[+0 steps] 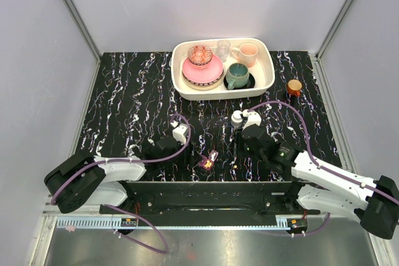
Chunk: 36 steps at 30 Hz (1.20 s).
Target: Sort the pills into containers
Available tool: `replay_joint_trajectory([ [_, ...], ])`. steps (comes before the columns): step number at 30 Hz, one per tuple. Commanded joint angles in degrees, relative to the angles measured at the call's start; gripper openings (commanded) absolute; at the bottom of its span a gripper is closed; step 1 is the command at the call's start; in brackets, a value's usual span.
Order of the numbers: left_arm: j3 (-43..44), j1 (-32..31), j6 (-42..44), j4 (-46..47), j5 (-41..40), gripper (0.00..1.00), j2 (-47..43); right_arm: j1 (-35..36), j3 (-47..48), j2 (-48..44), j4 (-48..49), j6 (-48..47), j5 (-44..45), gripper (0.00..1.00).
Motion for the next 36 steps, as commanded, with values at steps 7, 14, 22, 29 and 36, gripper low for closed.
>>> replay_joint_trajectory([
  [7, -0.92, 0.11, -0.7, 0.11, 0.69, 0.65, 1.41, -0.72, -0.06, 0.28, 0.45, 0.18, 2.03, 0.38],
  [14, -0.65, -0.07, -0.7, -0.25, 1.22, 0.61, 1.32, -0.64, -0.24, 0.81, 0.45, 0.18, 2.39, 0.38],
  [22, 0.22, -1.56, -0.96, 0.02, 0.96, 0.58, 3.08, -0.72, -0.41, 1.16, 0.36, -0.08, 2.65, 0.38],
  [29, 1.28, -2.27, -0.96, -0.51, 0.78, 0.56, 3.96, -0.73, -1.03, 0.72, 0.45, 0.26, 2.91, 0.37],
  [36, 1.02, -2.35, -0.7, -1.48, 0.51, 0.54, 3.7, -0.9, -1.47, 1.25, 0.62, 1.06, 3.44, 0.32],
])
